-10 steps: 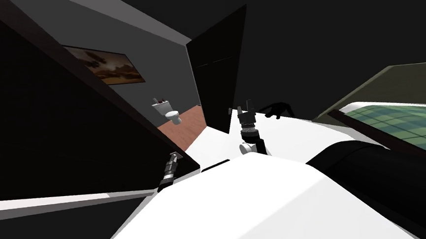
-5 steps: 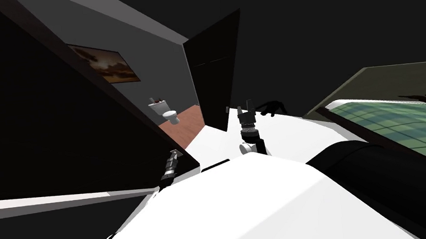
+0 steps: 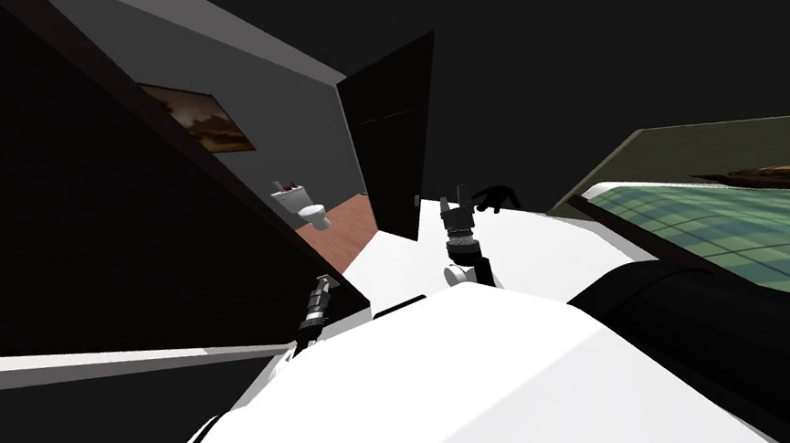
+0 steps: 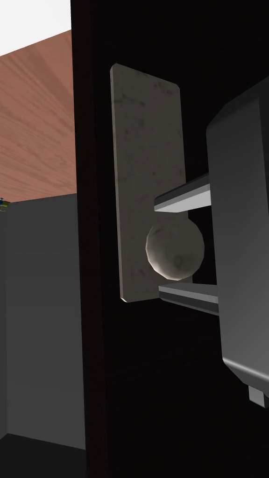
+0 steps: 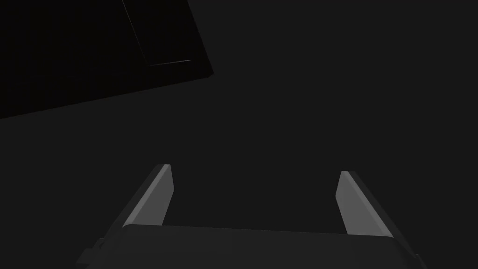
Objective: Pull the door open
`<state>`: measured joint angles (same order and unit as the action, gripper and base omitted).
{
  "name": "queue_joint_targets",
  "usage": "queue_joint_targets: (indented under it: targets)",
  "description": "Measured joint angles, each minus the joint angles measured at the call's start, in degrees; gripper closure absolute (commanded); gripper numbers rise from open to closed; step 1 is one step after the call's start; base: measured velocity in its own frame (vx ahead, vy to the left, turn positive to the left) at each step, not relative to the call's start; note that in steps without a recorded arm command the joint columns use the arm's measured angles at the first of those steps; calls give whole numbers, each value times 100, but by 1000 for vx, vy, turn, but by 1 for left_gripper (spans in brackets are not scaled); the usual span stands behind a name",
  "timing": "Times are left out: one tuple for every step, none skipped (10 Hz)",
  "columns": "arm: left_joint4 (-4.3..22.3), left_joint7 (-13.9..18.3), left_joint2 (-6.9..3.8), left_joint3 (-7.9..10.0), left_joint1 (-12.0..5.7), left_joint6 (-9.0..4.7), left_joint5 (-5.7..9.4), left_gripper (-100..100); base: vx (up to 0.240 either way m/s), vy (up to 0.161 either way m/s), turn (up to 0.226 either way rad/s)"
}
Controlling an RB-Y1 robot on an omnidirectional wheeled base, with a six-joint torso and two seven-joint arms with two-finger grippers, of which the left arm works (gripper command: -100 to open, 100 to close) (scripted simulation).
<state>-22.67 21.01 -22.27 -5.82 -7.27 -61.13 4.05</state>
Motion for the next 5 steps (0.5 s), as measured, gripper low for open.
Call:
queue_joint_targets:
  targets:
    - [-50, 63, -44, -60, 37, -60, -39, 100, -193, 64, -26]
    - [-53, 125, -81, -131, 76, -133, -85, 100, -188, 90, -24]
    - [-100, 186, -114, -213, 141, -188, -138, 100, -160, 50, -20]
    - [-91, 234, -140, -273, 176, -253, -178, 100, -160, 33, -3]
    - [31, 293, -173, -334, 143, -371, -218, 100, -182, 47, -22]
